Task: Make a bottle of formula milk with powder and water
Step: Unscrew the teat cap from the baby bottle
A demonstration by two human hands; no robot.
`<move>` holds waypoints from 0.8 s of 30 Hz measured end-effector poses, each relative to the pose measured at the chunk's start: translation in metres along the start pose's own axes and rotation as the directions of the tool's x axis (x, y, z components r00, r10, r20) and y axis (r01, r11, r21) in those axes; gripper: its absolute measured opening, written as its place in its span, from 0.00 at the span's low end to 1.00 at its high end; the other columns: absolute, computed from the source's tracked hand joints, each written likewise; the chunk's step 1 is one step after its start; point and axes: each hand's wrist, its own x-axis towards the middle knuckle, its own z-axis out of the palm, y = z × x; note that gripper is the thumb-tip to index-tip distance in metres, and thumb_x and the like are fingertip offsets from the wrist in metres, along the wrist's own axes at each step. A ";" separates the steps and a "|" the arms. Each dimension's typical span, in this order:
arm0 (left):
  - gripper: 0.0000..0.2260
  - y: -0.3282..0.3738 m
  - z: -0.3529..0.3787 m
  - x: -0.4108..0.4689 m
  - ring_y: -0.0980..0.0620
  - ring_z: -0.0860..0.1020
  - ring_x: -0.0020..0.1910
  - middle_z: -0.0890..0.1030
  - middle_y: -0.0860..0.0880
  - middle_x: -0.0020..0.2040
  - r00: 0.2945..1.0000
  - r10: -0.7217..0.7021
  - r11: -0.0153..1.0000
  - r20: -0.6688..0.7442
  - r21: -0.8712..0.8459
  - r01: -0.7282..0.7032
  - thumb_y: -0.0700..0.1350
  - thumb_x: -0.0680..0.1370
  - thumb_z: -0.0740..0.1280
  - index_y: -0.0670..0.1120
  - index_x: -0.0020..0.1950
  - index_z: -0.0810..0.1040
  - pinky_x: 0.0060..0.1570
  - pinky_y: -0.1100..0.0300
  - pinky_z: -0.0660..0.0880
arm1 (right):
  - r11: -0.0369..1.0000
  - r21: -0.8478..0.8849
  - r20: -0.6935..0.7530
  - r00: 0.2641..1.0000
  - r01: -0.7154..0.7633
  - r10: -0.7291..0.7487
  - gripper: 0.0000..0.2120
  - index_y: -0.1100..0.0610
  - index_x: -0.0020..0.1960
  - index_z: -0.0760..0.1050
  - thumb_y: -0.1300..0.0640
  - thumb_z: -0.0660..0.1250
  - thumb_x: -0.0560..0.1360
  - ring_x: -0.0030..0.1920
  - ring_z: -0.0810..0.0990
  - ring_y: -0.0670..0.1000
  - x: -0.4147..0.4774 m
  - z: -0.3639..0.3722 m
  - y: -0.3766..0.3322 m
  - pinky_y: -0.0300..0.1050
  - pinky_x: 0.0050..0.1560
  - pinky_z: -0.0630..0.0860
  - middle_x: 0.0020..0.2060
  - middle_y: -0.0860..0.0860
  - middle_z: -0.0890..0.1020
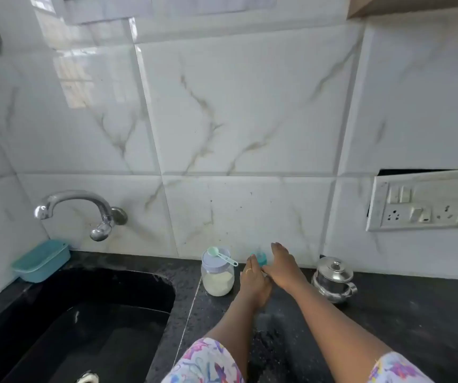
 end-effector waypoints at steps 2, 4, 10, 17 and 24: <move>0.32 -0.007 0.004 0.003 0.46 0.48 0.77 0.47 0.42 0.78 0.999 -0.004 0.999 -0.033 -0.044 0.002 0.46 0.81 0.56 0.38 0.76 0.41 0.75 0.53 0.48 | 0.998 0.059 -0.018 1.000 -0.005 0.006 0.28 0.62 0.74 0.56 0.59 0.62 0.78 0.73 0.61 0.54 0.008 0.006 0.001 0.44 0.68 0.61 0.74 0.56 0.61; 0.32 -0.013 0.006 0.002 0.46 0.45 0.77 0.43 0.42 0.78 0.998 -0.029 0.997 -0.048 -0.078 0.026 0.46 0.81 0.56 0.38 0.75 0.39 0.75 0.55 0.45 | 0.997 0.081 -0.008 1.000 -0.017 0.018 0.29 0.60 0.74 0.56 0.60 0.63 0.77 0.72 0.64 0.54 0.014 0.014 0.001 0.43 0.66 0.62 0.73 0.55 0.63; 0.35 -0.029 0.011 0.012 0.45 0.45 0.77 0.45 0.39 0.77 0.996 -0.077 0.980 -0.052 -0.185 0.066 0.44 0.79 0.60 0.36 0.75 0.39 0.75 0.55 0.45 | 0.976 0.196 0.009 0.996 -0.091 0.091 0.36 0.55 0.76 0.54 0.57 0.69 0.74 0.72 0.65 0.55 0.038 0.039 0.005 0.47 0.68 0.65 0.72 0.54 0.65; 0.39 -0.047 0.025 0.013 0.46 0.54 0.76 0.54 0.44 0.77 0.997 -0.075 0.979 0.002 -0.191 0.074 0.48 0.74 0.66 0.42 0.77 0.44 0.74 0.46 0.55 | 0.960 0.256 -0.123 0.981 -0.114 0.150 0.26 0.57 0.69 0.68 0.58 0.71 0.72 0.65 0.73 0.56 0.041 0.052 0.011 0.46 0.61 0.71 0.64 0.57 0.75; 0.30 -0.041 0.020 -0.020 0.52 0.69 0.61 0.72 0.49 0.60 0.995 -0.082 0.960 -0.056 -0.273 0.064 0.52 0.66 0.69 0.51 0.67 0.66 0.63 0.51 0.70 | 0.932 0.353 -0.131 0.982 -0.082 0.136 0.20 0.56 0.57 0.74 0.62 0.74 0.67 0.49 0.75 0.49 -0.005 0.044 0.010 0.40 0.48 0.72 0.52 0.53 0.80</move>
